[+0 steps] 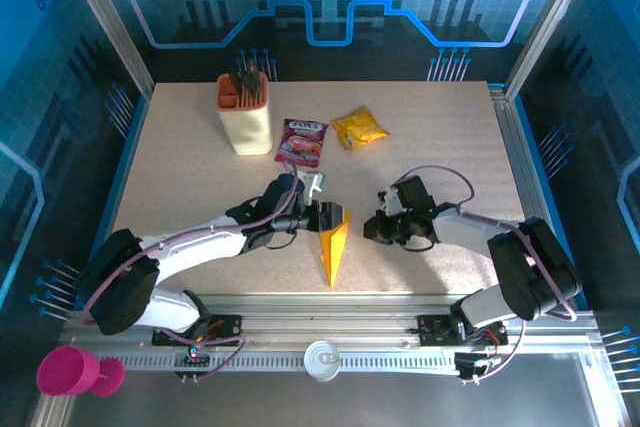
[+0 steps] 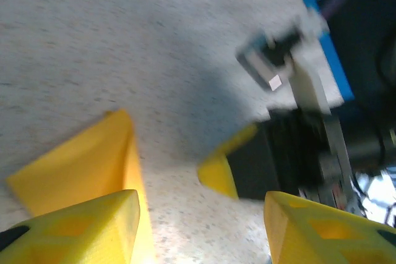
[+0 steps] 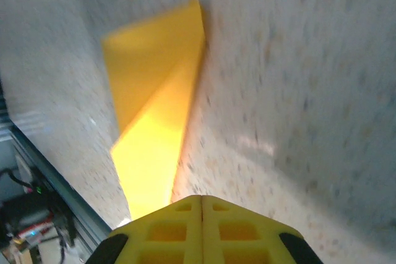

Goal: Fold a paper plane with a square sheet of paper (pick it up from the middle)
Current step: Perform the fifth fold on the wing at the bottom-center of the table, then turn over the paper plane at the bottom-center of the table.

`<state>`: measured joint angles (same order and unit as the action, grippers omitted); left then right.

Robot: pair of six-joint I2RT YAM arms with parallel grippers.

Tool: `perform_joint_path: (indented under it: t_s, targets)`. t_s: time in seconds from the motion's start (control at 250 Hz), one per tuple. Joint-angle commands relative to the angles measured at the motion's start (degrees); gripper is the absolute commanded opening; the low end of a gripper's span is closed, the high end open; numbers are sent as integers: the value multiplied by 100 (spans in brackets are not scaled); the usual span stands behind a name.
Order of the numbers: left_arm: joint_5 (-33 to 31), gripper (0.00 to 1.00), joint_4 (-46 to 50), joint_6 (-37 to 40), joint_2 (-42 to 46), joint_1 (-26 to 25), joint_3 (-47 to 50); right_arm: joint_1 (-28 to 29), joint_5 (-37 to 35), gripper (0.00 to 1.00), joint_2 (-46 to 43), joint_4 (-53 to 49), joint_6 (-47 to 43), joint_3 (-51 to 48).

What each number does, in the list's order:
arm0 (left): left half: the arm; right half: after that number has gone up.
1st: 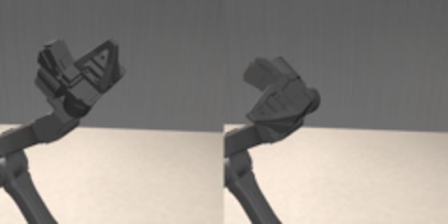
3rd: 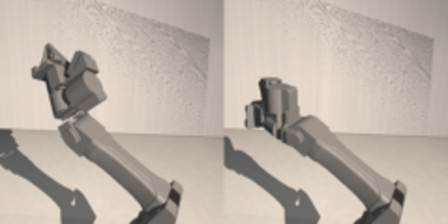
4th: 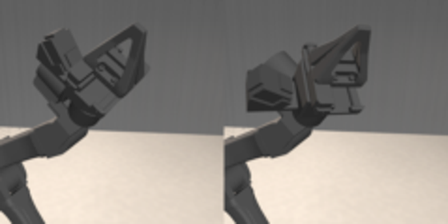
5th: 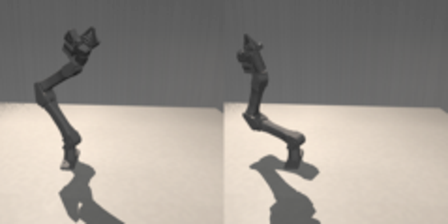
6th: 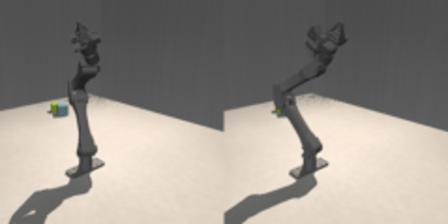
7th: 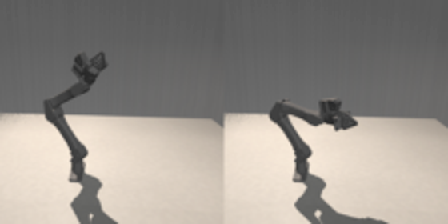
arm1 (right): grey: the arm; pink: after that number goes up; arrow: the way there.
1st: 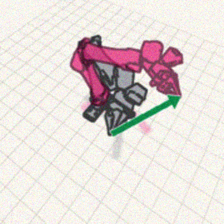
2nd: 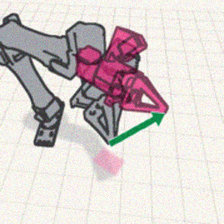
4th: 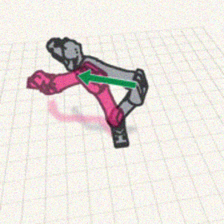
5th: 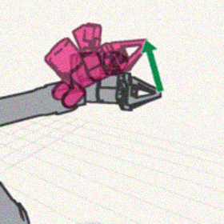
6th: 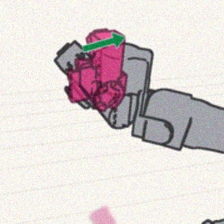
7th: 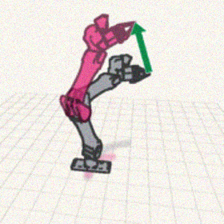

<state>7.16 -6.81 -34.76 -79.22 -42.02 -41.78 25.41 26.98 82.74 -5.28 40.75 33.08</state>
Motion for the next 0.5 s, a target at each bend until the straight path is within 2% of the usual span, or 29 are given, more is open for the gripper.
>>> perform_joint_path:
  t_s: [0.0, 0.072, 0.164, 0.328, 0.499]
  targets:
    - [-532, 56, 1258, -219, -61, 230, -111, 282, -250, 6, -201, 448, 267, -185]
    - [-548, 56, 1421, -368, -191, 436, -79, 408, -309, 5, -160, 604, 367, -265]
    - [-222, 54, 1135, -476, -391, 628, 72, 506, -299, 3, -17, 831, 441, -283]
    - [125, 51, 865, -436, -729, 651, 57, 606, -244, 0, 301, 1109, 543, -206]
    - [118, 48, 847, -472, -1070, 645, -56, 659, -129, 0, 496, 1346, 640, -135]
